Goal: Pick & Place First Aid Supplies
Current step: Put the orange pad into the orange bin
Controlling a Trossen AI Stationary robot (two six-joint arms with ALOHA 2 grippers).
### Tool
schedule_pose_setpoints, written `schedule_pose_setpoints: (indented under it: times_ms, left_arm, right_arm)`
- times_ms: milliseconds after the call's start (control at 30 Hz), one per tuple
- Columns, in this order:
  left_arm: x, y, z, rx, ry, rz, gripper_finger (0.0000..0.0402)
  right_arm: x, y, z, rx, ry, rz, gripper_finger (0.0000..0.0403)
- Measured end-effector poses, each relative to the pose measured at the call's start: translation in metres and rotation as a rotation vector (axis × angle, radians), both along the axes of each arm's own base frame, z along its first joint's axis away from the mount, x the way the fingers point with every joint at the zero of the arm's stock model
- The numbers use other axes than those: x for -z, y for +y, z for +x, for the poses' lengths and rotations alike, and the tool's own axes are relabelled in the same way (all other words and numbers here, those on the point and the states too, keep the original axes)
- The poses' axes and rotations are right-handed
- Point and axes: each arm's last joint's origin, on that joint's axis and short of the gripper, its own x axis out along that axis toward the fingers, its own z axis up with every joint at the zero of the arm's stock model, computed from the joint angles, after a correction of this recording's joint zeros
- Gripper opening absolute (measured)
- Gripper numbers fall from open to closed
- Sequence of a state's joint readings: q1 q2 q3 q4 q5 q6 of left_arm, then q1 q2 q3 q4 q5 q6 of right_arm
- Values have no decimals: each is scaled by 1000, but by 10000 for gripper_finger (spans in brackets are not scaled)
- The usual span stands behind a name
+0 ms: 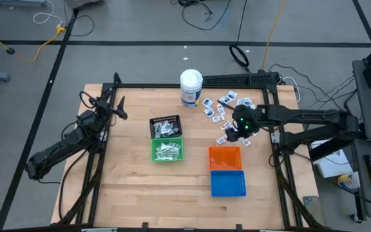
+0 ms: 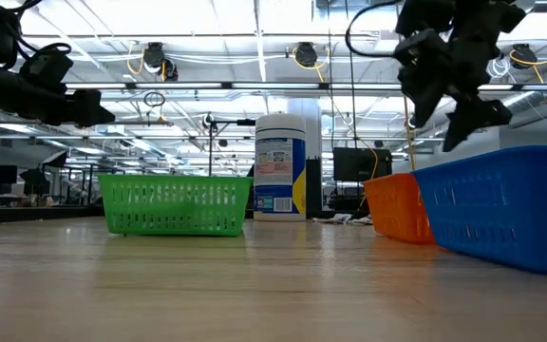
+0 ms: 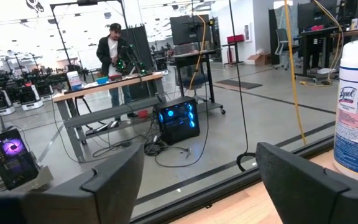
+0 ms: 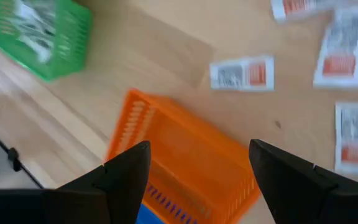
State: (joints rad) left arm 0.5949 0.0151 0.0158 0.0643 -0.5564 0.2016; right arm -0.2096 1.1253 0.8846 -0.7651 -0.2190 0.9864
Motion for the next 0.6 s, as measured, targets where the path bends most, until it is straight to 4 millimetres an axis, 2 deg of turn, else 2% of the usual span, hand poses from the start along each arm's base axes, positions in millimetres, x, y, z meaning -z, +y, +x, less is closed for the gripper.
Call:
schedule_pose_setpoints:
  times_ms: [267, 600]
  left_arm:
    - [0, 0, 0, 0, 0, 0, 309]
    - [0, 0, 0, -1, 0, 0, 327]
  right_arm:
    - [13, 1, -13, 25, 225, 62, 267]
    - [14, -24, -27, 94, 313, -25, 267]
